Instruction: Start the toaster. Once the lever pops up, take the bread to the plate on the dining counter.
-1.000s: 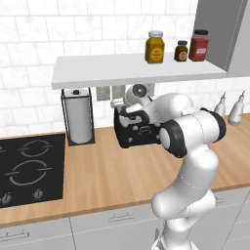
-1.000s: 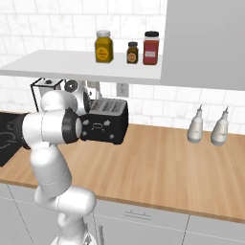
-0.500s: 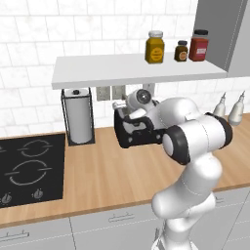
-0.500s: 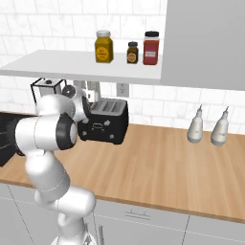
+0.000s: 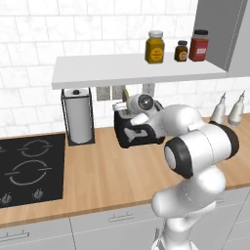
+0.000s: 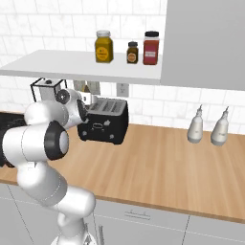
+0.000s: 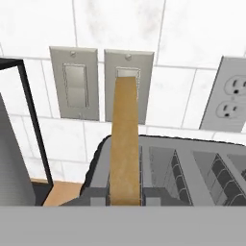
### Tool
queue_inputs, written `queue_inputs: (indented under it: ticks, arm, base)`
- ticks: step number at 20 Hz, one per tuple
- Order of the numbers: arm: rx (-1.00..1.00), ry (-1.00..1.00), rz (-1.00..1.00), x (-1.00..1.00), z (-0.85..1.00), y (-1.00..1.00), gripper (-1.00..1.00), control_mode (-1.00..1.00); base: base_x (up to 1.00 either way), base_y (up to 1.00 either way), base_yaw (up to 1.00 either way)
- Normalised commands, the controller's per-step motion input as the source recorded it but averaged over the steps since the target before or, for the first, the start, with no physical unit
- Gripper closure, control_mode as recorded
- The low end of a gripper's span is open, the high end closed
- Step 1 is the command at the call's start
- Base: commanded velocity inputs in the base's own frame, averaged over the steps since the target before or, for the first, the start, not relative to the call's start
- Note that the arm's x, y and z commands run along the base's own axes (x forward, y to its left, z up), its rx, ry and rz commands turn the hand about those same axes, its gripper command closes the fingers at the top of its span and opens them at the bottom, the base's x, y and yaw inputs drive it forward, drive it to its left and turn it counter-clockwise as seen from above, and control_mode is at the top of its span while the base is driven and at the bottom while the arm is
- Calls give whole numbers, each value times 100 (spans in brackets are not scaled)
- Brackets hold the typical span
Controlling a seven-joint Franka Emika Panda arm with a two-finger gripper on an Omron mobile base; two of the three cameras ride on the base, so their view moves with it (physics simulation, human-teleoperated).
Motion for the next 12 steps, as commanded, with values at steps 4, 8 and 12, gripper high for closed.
queue_inputs:
  ticks: [4, 8, 12]
  arm:
    - [0, 0, 0, -39, 36, 0, 100, -100]
    - [0, 0, 0, -28, 50, 0, 100, -100]
    - [0, 0, 0, -20, 61, 0, 100, -100]
  base:
    - [0, 0, 0]
    - [0, 0, 0]
    - [0, 0, 0]
